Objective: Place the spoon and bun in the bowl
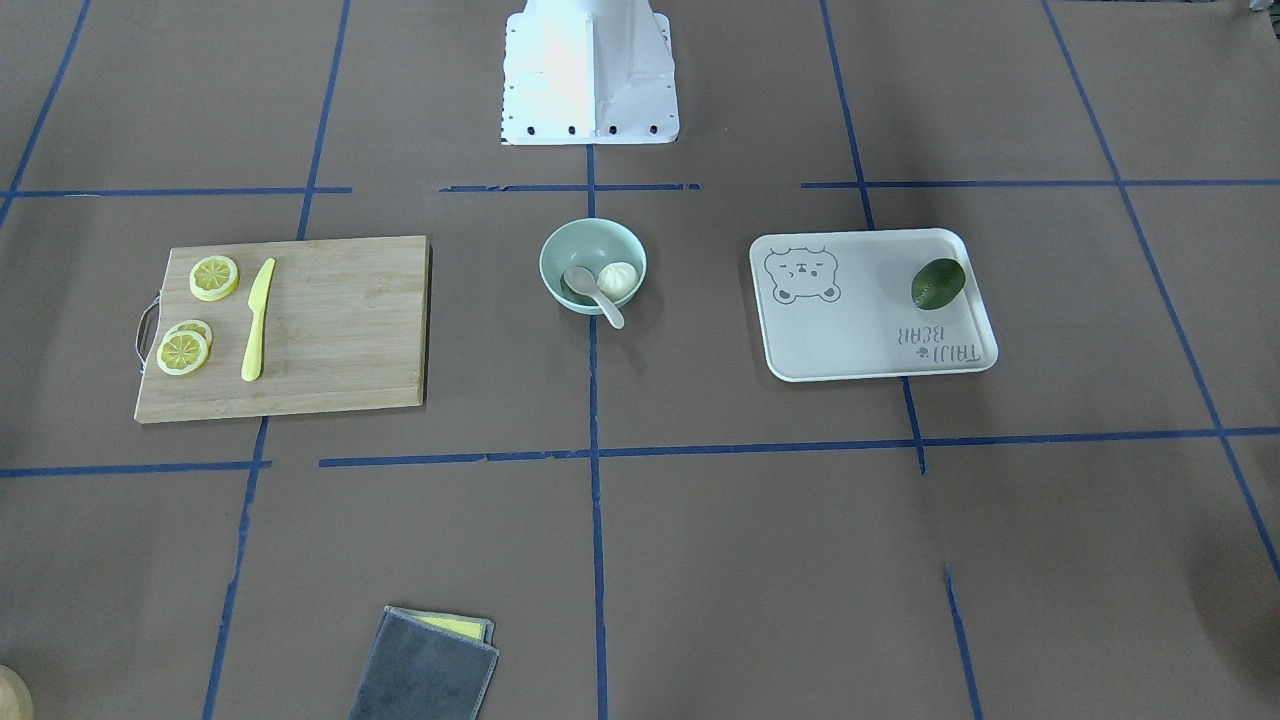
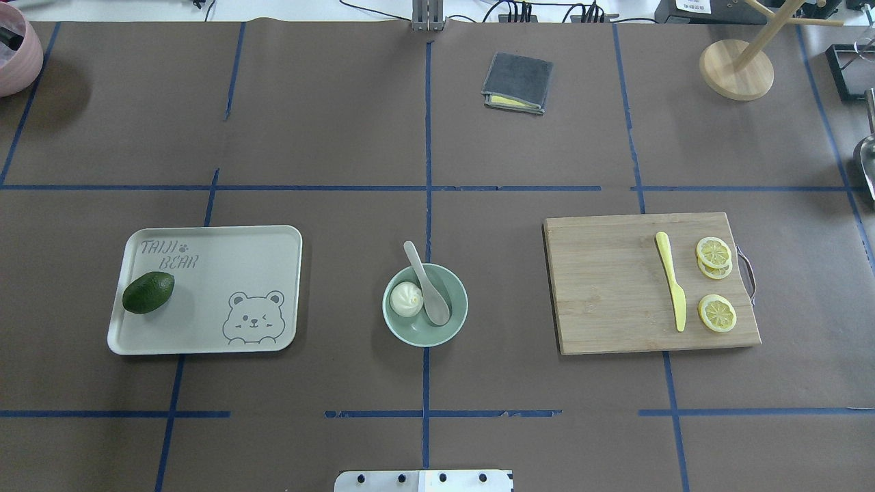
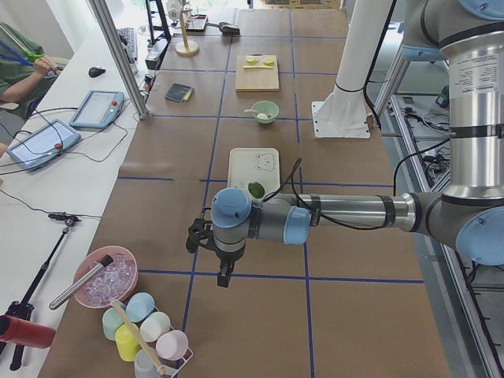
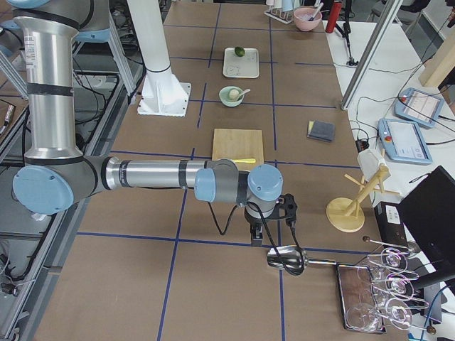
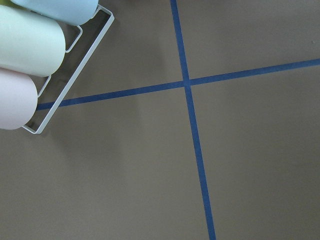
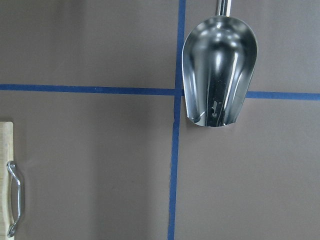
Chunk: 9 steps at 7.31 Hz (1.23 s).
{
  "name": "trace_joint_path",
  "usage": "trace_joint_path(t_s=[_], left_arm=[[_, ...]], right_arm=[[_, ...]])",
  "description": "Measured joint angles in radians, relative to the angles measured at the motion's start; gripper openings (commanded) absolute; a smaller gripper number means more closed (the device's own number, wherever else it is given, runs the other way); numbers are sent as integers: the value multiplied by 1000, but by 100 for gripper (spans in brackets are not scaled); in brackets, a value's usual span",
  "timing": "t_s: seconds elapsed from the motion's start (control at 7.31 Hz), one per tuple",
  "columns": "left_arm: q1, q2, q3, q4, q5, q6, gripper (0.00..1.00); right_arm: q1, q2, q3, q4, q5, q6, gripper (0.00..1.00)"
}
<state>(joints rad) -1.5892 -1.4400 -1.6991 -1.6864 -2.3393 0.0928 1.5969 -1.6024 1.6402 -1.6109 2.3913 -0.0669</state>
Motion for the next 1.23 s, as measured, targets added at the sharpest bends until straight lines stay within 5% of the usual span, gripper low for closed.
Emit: trace_joint_path(t_s=[1.23], left_arm=[[0, 4, 13, -8, 0, -94, 100]], right_arm=[[0, -18, -14, 68, -8, 14, 100]])
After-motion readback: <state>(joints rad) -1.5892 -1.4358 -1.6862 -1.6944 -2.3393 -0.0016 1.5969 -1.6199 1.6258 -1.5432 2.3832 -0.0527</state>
